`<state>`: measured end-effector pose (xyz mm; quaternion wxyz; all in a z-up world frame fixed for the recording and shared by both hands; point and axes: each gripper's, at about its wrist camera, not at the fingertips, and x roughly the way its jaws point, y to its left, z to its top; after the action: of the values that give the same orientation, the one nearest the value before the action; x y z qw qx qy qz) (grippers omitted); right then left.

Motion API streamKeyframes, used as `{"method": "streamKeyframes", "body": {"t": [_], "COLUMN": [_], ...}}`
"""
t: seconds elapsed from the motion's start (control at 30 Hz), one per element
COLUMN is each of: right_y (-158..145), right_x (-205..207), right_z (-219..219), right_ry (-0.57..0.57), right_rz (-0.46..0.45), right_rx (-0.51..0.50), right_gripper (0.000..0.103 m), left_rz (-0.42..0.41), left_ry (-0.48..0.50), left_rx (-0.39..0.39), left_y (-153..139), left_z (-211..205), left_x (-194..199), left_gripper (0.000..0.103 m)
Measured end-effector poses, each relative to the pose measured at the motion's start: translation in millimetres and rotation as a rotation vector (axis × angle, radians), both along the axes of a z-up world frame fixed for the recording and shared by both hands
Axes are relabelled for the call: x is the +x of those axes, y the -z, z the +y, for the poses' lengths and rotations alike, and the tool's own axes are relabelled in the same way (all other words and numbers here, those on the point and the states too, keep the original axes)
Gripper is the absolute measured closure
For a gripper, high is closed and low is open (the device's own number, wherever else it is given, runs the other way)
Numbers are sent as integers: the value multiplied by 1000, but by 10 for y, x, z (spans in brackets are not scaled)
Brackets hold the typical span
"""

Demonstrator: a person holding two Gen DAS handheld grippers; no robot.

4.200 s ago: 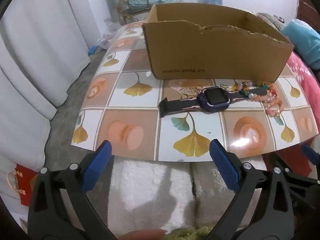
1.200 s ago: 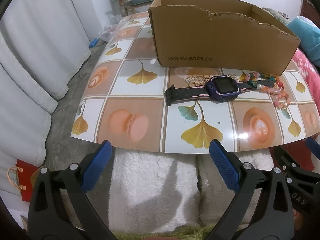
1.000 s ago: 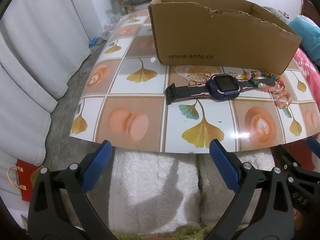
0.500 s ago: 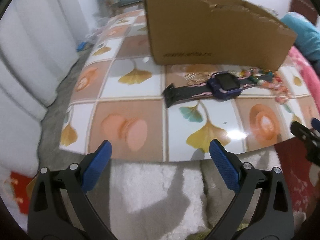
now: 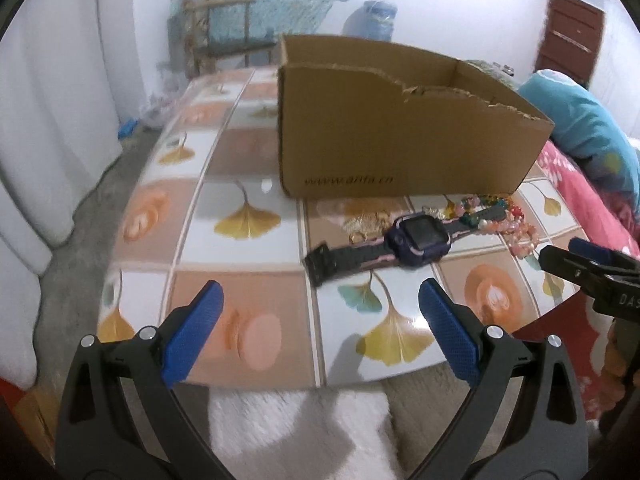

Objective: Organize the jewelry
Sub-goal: 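Move the open left gripper over the black-strapped smartwatch strap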

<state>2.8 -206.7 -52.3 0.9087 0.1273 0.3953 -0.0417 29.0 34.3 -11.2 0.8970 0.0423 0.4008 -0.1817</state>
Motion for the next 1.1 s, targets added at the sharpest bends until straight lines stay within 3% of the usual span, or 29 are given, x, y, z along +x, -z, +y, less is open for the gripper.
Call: {"method": "streamKeyframes", "body": {"t": [0.1,0.13,0.17,0.23,0.3,0.47,0.7,0.93,1.0,1.1], "right_y": [25,39,62,86,101,98,-86,-222,-216,-177], "right_x": [63,83,113,142,176,227,292,465,538,635], "right_z": [39,50,58,67,77,73,-4,15,48,-88], "right_ry": [-18,-22,-25,-29,-35,-59,-187,-376,-403,-367], "right_rz": [8,14,23,32,38,42,-1,-6,12,39], "right_rx": [20,27,33,45,56,63,45,69,54,148], "right_gripper": [7,7,7,7,7,7,7,10,16,22], "left_rz": [-34,-38,-35,-15,1,11,16,26,16,3], "left_ry": [24,28,32,45,71,192,382,469,467,448], "left_rx": [-5,-5,-6,-23,-46,-49,40,119,134,140], "left_y": [-35,-44,-44,-33,-26,-27,-3,97,112,115], "left_z": [-14,-11,-15,-9,-9,-105,-266,-342,-362,-370], "left_x": [56,70,108,176,222,270,378,398,379,354], "left_gripper": [13,19,33,42,57,57,54,54,54,53]}}
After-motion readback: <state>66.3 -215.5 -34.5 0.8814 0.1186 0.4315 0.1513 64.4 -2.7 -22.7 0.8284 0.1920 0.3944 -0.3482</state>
